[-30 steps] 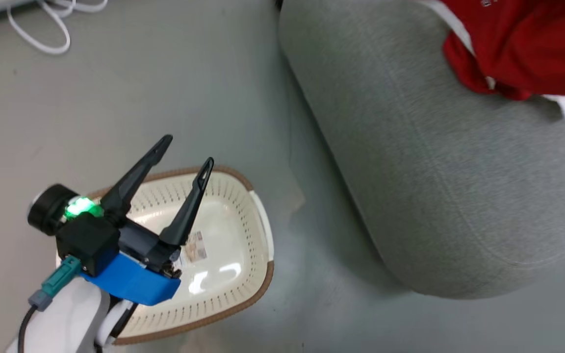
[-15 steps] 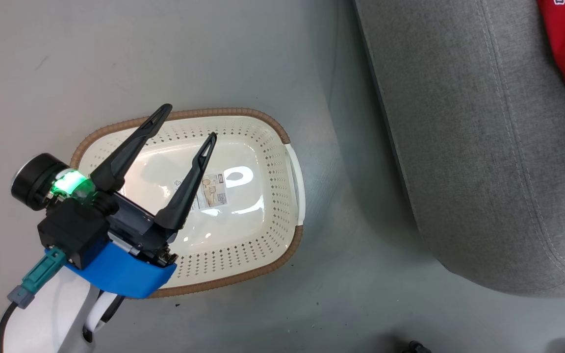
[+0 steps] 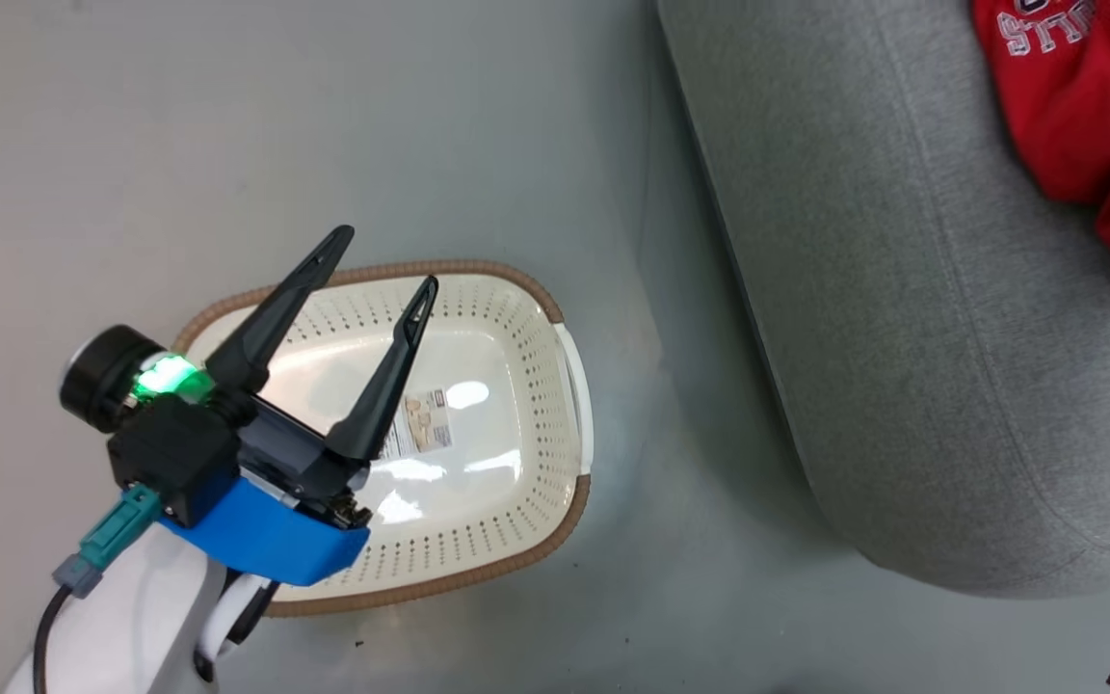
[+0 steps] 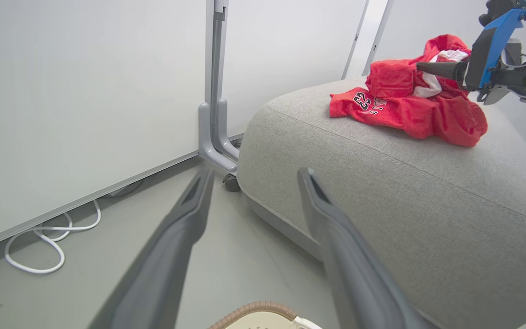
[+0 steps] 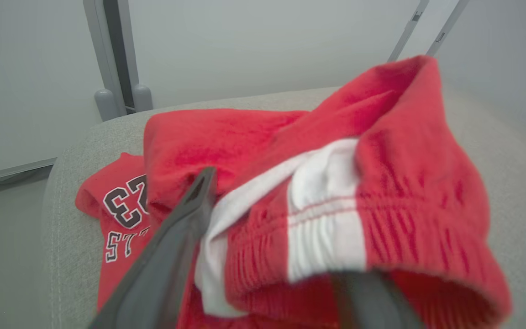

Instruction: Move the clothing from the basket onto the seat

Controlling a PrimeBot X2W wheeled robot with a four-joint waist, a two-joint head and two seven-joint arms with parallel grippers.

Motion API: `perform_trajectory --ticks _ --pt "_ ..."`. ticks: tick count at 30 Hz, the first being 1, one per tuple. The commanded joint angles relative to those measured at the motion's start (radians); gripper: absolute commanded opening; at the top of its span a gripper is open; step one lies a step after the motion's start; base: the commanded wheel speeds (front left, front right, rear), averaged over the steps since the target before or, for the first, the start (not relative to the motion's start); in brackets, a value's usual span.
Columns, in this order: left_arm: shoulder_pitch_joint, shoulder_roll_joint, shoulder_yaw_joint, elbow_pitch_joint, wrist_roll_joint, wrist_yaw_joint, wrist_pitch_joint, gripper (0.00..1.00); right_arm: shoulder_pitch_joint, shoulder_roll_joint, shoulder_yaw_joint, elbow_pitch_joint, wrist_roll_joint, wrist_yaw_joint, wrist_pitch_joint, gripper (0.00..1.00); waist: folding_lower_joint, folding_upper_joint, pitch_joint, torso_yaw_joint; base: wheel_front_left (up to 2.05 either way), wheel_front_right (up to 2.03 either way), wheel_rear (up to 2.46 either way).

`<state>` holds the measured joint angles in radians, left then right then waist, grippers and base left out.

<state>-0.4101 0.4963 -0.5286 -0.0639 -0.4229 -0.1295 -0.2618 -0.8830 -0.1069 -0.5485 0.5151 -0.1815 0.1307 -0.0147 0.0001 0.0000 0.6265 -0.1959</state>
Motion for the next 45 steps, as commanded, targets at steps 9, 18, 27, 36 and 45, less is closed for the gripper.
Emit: perform_trajectory --ticks 9,18,27,36,45 --pt "0.076 -0.096 0.008 0.094 -0.042 -0.002 -0.005 1.00 0.142 -0.024 0.094 0.033 0.009 0.000 -0.005 1.00 -0.0001 0.0000 -0.216 0.020 0.00 0.00 0.00" --pt "0.210 -0.204 0.090 0.197 -0.059 -0.001 -0.005 1.00 0.334 -0.040 0.220 0.009 0.072 0.000 -0.041 1.00 -0.0001 0.0000 -0.429 0.064 0.00 0.00 0.00" --pt "0.357 -0.284 0.234 0.269 -0.015 0.006 -0.005 1.00 0.560 -0.017 0.388 -0.094 0.180 0.000 -0.062 1.00 -0.0001 0.0000 -0.588 0.121 0.00 0.00 0.00" --pt "0.455 -0.319 0.350 0.314 0.021 0.003 -0.005 1.00 0.707 0.011 0.493 -0.214 0.220 0.000 -0.050 1.00 -0.0001 0.0000 -0.655 0.162 0.00 0.00 0.00" --pt "0.485 -0.346 0.425 0.358 0.035 -0.001 -0.005 1.00 0.791 0.040 0.535 -0.282 0.237 0.000 -0.049 1.00 -0.0001 0.0000 -0.685 0.193 0.00 0.00 0.00"
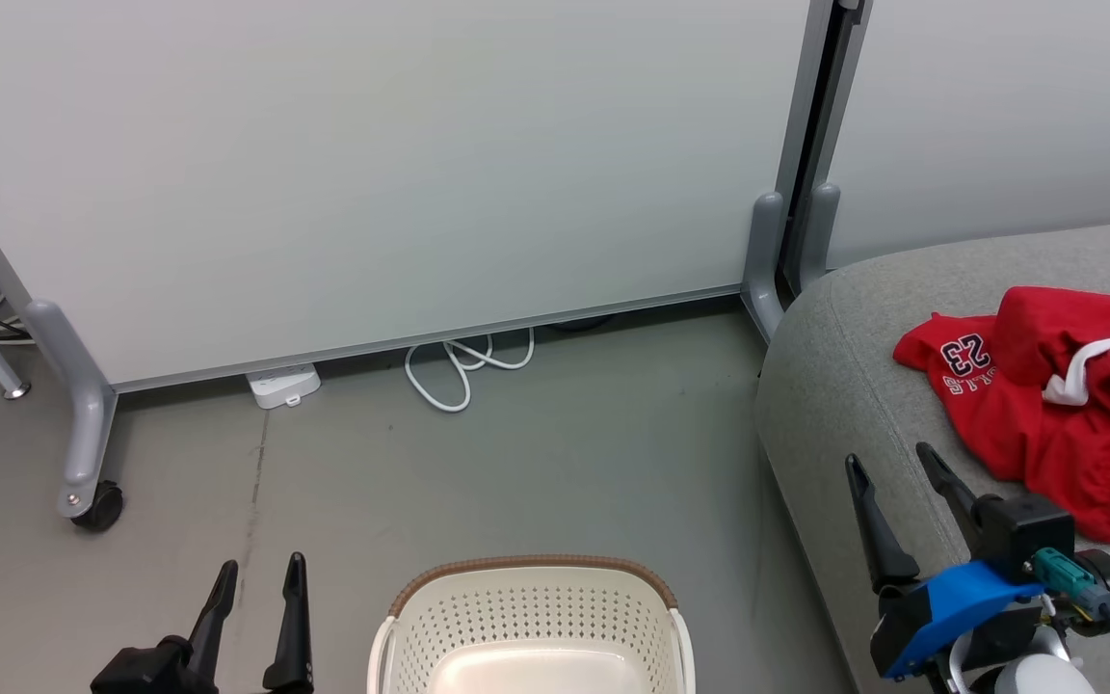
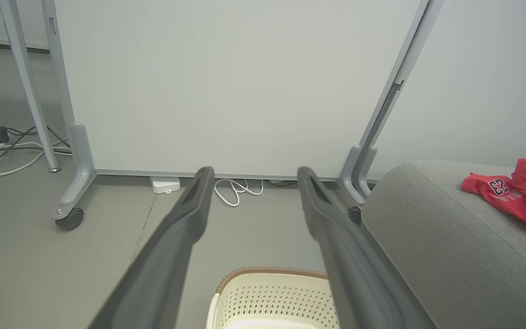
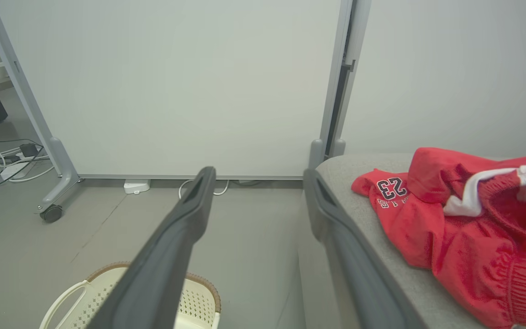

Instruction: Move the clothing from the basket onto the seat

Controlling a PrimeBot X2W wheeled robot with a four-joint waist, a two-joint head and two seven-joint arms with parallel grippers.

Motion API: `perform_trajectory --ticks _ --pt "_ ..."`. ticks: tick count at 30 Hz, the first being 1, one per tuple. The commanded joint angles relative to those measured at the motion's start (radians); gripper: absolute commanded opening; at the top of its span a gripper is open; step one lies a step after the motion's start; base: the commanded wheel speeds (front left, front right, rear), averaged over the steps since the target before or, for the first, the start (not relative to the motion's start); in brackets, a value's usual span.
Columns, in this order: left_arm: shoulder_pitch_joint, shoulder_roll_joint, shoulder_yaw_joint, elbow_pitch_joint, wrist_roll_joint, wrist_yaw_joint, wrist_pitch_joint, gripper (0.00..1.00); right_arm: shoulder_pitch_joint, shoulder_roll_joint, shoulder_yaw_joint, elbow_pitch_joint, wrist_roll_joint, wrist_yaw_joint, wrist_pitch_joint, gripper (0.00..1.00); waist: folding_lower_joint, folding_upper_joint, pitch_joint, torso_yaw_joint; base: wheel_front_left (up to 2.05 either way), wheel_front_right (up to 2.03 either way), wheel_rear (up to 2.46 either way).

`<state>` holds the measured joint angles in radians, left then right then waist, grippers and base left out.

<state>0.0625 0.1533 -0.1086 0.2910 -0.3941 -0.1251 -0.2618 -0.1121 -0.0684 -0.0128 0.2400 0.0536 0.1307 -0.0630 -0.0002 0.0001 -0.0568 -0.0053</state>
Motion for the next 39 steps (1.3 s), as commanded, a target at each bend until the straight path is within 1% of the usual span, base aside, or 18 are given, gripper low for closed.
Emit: perform_trajectory --ticks 1,9,22,23,33,34,35,39 --pt "0.012 -0.005 0.011 0.005 0.008 -0.006 -0.005 1.00 0.027 0.004 0.002 -0.011 0.003 0.000 -0.001 1.00 0.0002 -0.0001 -0.003 0.004 0.00 0.00 0.00" --pt "-0.001 -0.007 0.049 0.037 0.006 -0.008 -0.005 1.00 0.065 0.016 0.023 -0.031 0.014 0.000 0.005 1.00 0.0002 -0.0001 -0.003 0.006 0.00 0.00 0.00" --pt "-0.008 0.002 0.040 0.036 0.000 -0.009 -0.005 1.00 0.079 0.018 0.037 -0.033 0.036 0.000 0.006 1.00 0.0002 -0.0001 0.004 0.011 0.00 0.00 0.00" --pt "0.001 -0.002 0.038 0.037 -0.001 -0.001 0.000 0.00 0.067 0.017 0.036 -0.032 0.037 0.000 0.008 0.00 0.0002 -0.0001 0.005 0.012 0.00 0.00 0.00" --pt "0.046 -0.032 0.031 0.109 -0.006 0.000 0.007 0.00 0.109 0.020 0.036 0.051 0.042 0.000 0.011 0.00 0.0003 -0.0001 0.005 0.012 0.00 0.00 0.00" --pt "0.042 -0.034 0.036 0.108 -0.036 0.000 0.016 0.00 0.106 0.020 0.031 0.054 0.078 0.000 0.016 0.00 0.0003 -0.0001 0.006 0.012 0.00 0.00 0.00" --pt "0.042 -0.034 0.036 0.108 -0.036 0.000 0.016 0.00 0.106 0.020 0.031 0.054 0.078 0.000 0.016 0.00 0.0003 -0.0001 0.006 0.012 0.00 0.00 0.00" --pt "0.029 -0.038 0.047 0.099 -0.103 -0.001 0.036 0.00 0.100 0.020 0.023 0.051 0.162 0.000 0.026 0.00 0.0003 -0.0001 0.008 0.012 0.00 0.00 0.00"
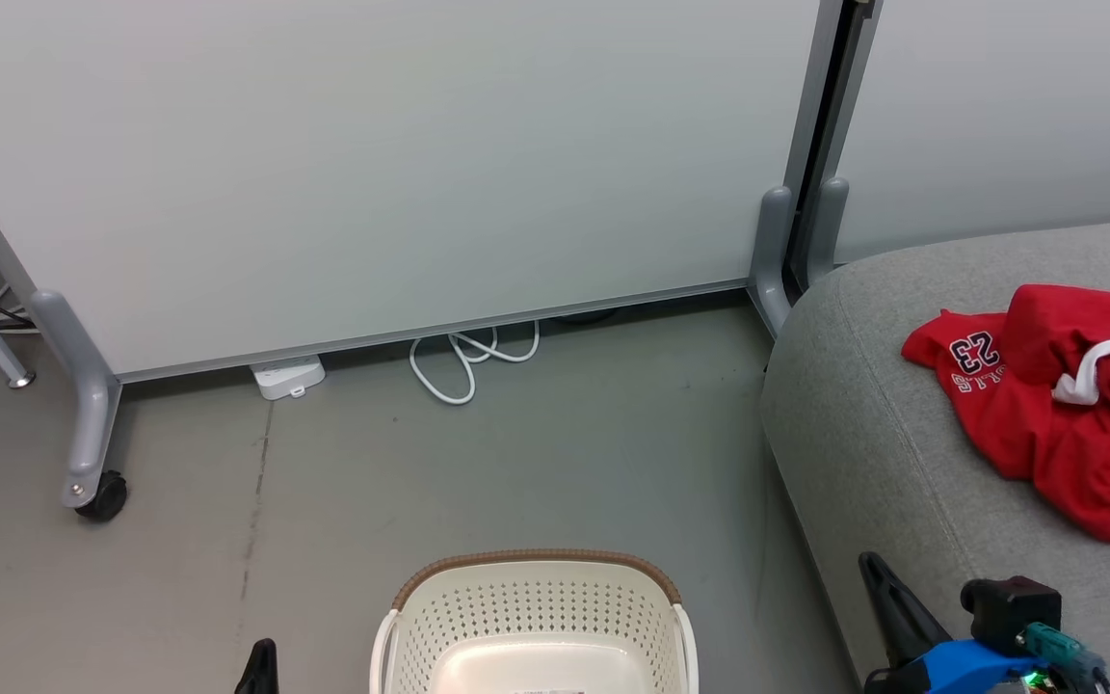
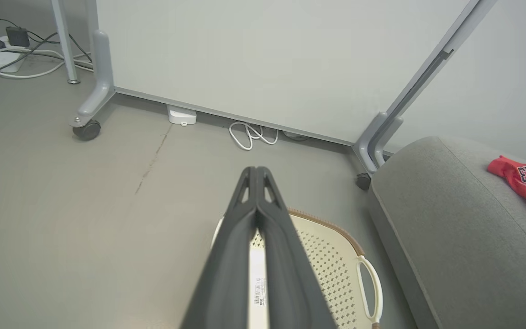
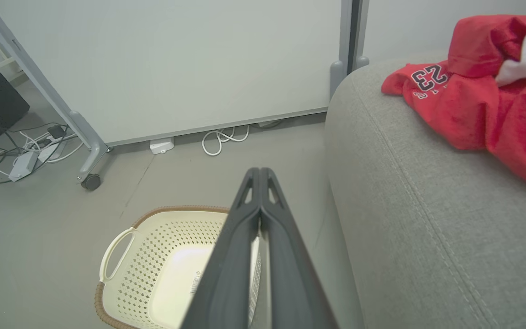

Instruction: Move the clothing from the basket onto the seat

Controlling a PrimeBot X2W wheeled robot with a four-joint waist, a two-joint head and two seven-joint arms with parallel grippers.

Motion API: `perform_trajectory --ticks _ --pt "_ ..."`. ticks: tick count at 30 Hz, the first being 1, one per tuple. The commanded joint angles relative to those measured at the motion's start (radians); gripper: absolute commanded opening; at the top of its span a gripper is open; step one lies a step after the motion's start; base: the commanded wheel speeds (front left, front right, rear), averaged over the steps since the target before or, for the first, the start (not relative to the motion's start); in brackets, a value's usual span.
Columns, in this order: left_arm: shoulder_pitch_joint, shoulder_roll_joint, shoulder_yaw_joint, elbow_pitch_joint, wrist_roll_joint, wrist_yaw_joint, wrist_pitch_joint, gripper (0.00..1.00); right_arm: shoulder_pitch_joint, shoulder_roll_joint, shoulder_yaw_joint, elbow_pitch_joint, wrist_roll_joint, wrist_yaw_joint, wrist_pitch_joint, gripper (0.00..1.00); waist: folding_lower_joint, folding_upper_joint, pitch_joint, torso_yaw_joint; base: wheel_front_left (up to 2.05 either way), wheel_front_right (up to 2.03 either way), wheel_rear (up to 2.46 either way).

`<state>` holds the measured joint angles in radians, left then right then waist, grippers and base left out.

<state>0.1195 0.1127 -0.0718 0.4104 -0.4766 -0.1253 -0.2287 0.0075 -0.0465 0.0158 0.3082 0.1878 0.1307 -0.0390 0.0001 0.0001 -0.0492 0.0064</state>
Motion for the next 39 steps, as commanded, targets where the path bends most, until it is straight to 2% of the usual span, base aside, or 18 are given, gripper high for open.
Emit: perform_trajectory --ticks 1,18,39 --pt "-0.032 0.001 0.013 -0.022 -0.036 -0.001 0.008 0.00 -0.022 -0.002 -0.008 -0.018 0.048 0.000 0.004 0.00 0.0000 -0.0001 0.001 0.000 0.00 0.00 0.00" --pt "-0.084 -0.014 0.057 -0.060 -0.311 -0.002 0.092 0.00 -0.047 -0.003 -0.037 -0.033 0.393 0.000 0.040 0.00 0.0000 -0.0001 0.009 -0.001 0.00 0.00 0.00" --pt "-0.130 -0.028 0.096 -0.092 -0.554 -0.004 0.167 0.00 -0.071 -0.004 -0.065 -0.044 0.697 0.000 0.073 0.00 0.0000 -0.0001 0.018 -0.002 0.00 0.00 0.00"
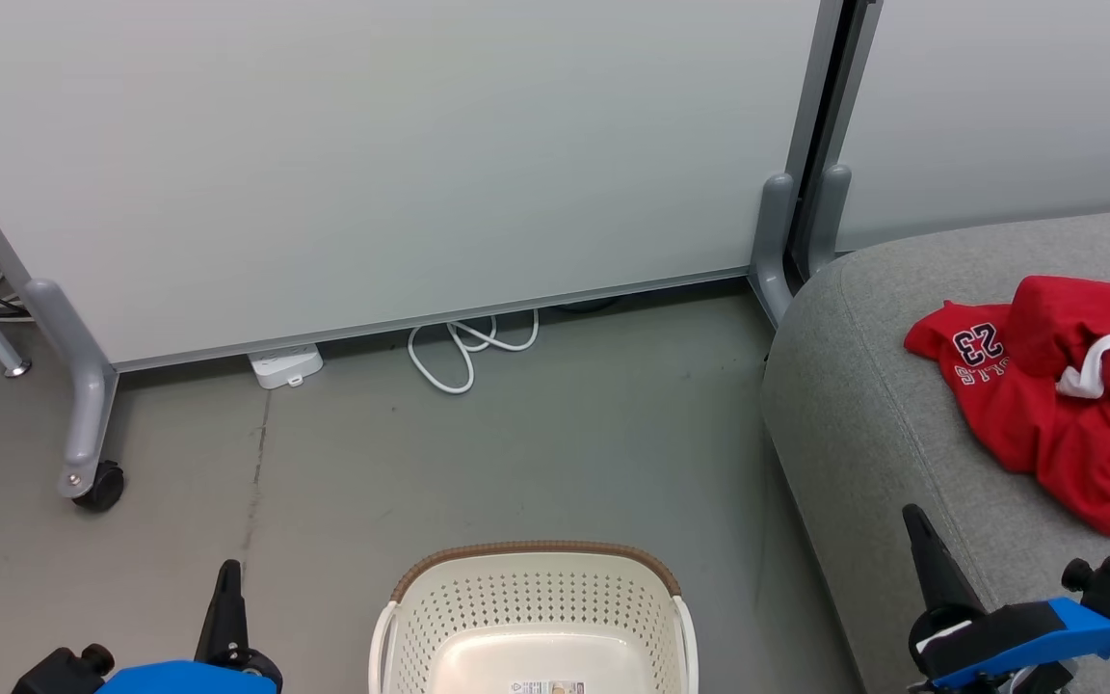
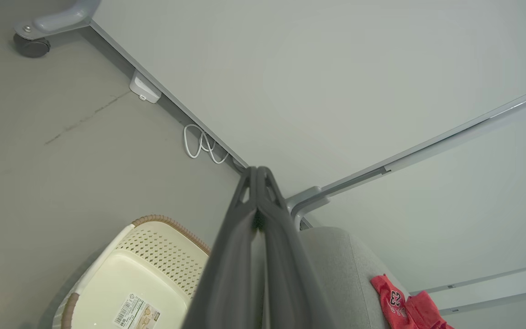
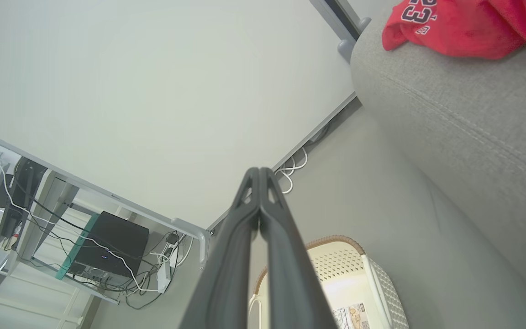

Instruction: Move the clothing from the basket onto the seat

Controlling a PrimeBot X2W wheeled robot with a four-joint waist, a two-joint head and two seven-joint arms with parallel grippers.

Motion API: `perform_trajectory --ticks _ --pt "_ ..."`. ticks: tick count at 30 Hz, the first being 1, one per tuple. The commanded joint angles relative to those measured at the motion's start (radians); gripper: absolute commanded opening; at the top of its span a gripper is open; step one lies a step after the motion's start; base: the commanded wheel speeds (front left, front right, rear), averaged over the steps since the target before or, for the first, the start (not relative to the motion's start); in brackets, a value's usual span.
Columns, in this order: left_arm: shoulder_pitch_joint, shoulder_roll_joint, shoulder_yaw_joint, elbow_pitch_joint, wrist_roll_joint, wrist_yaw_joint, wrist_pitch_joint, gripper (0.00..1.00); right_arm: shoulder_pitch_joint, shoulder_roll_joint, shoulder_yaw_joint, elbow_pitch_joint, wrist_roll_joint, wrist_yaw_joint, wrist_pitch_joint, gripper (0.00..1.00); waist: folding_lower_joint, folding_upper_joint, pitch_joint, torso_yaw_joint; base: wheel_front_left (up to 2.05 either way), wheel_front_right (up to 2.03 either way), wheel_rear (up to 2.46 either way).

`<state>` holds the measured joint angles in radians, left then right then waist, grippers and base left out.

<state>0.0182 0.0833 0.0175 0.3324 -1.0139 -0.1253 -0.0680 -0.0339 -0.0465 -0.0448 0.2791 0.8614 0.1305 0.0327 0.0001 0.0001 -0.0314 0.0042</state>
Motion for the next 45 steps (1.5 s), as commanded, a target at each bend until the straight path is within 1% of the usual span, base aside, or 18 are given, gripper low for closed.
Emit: perform_trajectory --ticks 1,22,45 --pt "-0.031 0.000 0.008 -0.016 -0.027 -0.004 0.009 0.00 -0.031 -0.004 -0.006 -0.015 0.037 0.000 0.003 0.00 -0.0001 -0.0001 0.001 0.000 0.00 0.00 0.00" --pt "-0.067 -0.011 0.040 -0.042 -0.223 -0.005 0.069 0.00 -0.049 -0.004 -0.028 -0.023 0.283 0.000 0.031 0.00 -0.0001 -0.0001 0.010 -0.001 0.00 0.00 0.00" --pt "-0.098 -0.021 0.068 -0.065 -0.399 -0.007 0.124 0.00 -0.065 -0.005 -0.048 -0.030 0.502 0.000 0.054 0.00 -0.0001 -0.0001 0.020 -0.002 0.00 0.00 0.00"
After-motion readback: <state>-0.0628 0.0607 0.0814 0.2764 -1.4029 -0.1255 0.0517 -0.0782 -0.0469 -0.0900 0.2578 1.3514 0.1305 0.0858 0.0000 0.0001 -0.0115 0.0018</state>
